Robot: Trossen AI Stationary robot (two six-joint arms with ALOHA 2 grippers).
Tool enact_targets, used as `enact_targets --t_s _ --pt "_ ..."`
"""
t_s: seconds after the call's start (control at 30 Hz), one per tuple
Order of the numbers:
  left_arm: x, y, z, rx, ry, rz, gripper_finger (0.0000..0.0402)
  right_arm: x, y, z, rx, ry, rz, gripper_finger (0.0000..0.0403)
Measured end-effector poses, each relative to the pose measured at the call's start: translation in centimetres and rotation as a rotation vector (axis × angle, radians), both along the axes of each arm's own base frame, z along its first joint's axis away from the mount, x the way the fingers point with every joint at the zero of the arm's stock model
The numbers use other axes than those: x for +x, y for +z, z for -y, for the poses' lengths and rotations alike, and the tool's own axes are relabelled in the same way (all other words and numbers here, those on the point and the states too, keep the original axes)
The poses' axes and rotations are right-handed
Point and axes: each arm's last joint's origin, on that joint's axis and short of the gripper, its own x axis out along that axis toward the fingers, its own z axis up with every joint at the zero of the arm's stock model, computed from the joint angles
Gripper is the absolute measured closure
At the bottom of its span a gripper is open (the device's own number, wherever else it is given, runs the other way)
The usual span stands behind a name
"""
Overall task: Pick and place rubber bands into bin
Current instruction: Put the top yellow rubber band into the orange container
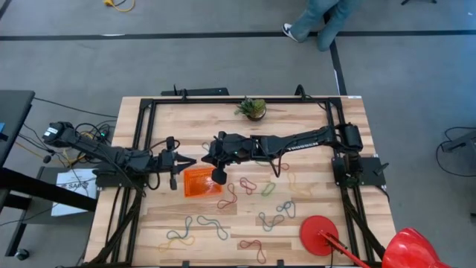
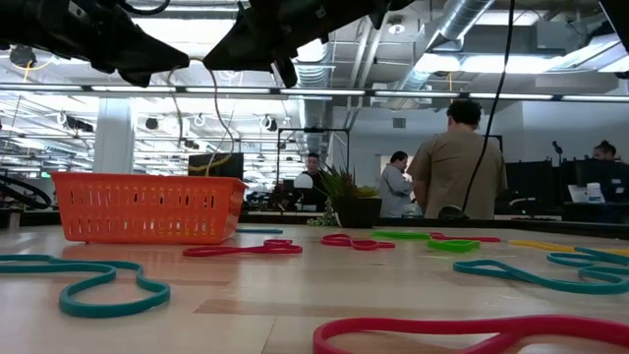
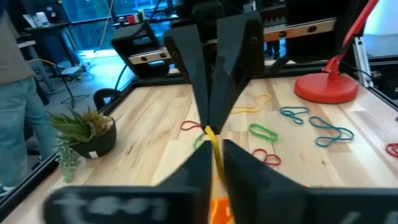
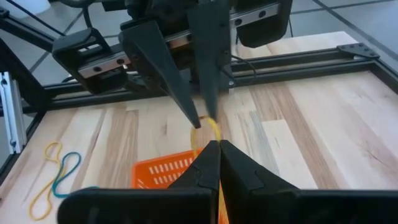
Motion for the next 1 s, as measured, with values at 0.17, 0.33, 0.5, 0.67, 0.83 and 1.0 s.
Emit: enact_targets --t_s 0.17,0.33,0.5,0.67,0.83,1.0 --pt "0.0 0.0 0.0 0.002 0.004 -0.001 0.0394 0.0 0.0 0.0 0.002 -0.001 0.0 0.0403" --pt "0.0 0.0 0.0 0.003 0.008 -0.002 0.0399 -0.2 -0.3 0.0 0.032 -0.015 -0.046 0.0398" --pt "0.0 -0.3 0.0 0.005 0.008 -0.026 0.04 -0.7 -1.1 -0.7 0.032 -0.005 -0.13 0.0366" --pt "0.1 -0.7 0.3 -0.074 -0.076 -0.058 0.0401 -0.9 -1.3 -1.5 0.046 0.004 -0.164 0.033" --pt "1.0 -1.8 0.8 -0.154 -0.136 -0.133 0.0401 -1.0 -1.4 -1.8 0.038 0.01 -0.172 0.0319" --pt "2.3 -3.1 1.6 -0.185 -0.226 -0.197 0.0401 -0.9 -1.4 -0.9 0.04 -0.009 -0.171 0.0323"
